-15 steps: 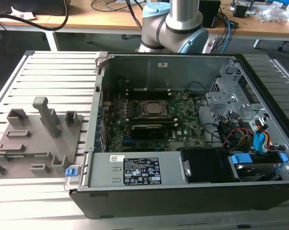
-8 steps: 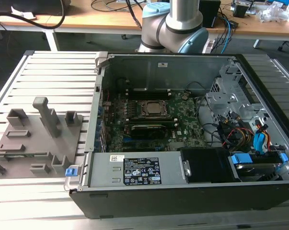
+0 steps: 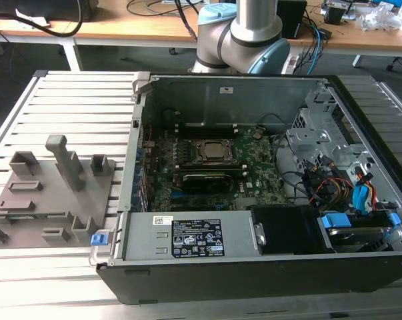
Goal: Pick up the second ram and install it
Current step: 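Pick up the second ram and move it above second insertion slot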
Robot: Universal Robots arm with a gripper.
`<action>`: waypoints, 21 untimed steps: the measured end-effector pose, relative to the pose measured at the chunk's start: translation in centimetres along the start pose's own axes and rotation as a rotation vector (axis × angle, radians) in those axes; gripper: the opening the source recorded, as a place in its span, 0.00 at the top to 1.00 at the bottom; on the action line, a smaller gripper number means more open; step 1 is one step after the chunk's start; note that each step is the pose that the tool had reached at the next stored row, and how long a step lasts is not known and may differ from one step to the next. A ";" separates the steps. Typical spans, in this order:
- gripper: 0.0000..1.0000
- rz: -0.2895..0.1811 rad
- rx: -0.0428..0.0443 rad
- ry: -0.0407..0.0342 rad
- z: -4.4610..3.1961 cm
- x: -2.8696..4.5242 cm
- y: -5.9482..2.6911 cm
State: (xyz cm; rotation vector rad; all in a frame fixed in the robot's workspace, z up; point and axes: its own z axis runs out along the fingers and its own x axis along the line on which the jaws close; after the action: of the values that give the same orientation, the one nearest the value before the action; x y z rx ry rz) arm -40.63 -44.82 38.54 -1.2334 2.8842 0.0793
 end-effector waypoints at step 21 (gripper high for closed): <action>0.89 -0.219 -0.0051 0.0099 0.00 0.00 0.00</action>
State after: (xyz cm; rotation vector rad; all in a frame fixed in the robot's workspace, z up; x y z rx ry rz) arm -40.63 -44.82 38.55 -1.5442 2.7369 0.0796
